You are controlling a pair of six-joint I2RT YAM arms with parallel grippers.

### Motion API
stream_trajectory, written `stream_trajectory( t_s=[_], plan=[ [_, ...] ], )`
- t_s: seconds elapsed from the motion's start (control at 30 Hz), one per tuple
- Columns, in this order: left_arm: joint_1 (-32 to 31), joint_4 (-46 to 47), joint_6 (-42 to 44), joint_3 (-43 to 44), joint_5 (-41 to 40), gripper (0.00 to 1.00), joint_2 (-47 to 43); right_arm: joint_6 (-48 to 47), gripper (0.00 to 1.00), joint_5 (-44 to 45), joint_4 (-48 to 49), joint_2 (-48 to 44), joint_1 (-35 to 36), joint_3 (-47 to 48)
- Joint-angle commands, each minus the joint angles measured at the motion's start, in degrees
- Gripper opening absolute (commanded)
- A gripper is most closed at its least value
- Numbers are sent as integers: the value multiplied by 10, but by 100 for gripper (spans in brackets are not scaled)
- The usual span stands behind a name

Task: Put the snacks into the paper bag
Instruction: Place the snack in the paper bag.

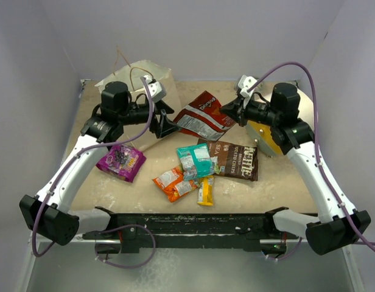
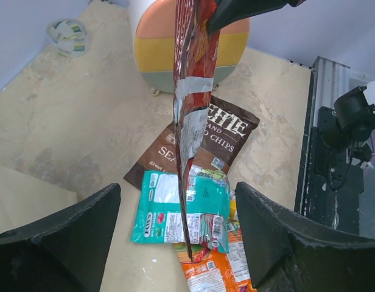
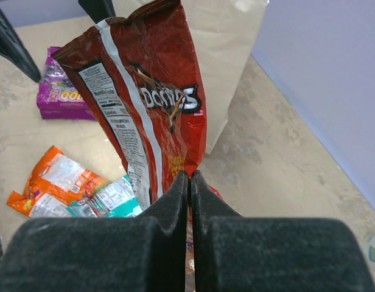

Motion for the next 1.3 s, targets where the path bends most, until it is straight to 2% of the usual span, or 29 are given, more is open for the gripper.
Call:
stream_trajectory(
  t_s=[0.0,0.3,0.4,0.53,0.67,1.0,1.03,1.2,1.27],
  plan=[
    [-12,41,-32,-2,18,76,25,42,0,-36,58,-13,0,-1],
    [-17,63,-40,-11,29,45,37,48,0,-35,74,-19,0,-23],
    [-17,65,-34,-16,33,30,32,53,0,-36,82,-20,0,-32],
    [-17,52,-12,-11,40,13,21,60,0,-34,93,-24,0,-42],
    [-17,25,23,3,42,1,7,64,0,-35,96,-28,0,-45],
    [-16,-9,63,18,44,0,-14,58,0,-72,92,-29,0,-48],
    [-16,-18,70,24,41,0,-15,50,3,-78,86,-29,0,-48],
    [0,-62,98,58,21,0,-29,29,41,-72,72,-38,0,-60],
    [14,-85,105,73,14,0,-38,25,50,-63,68,-44,0,-64]
  ],
)
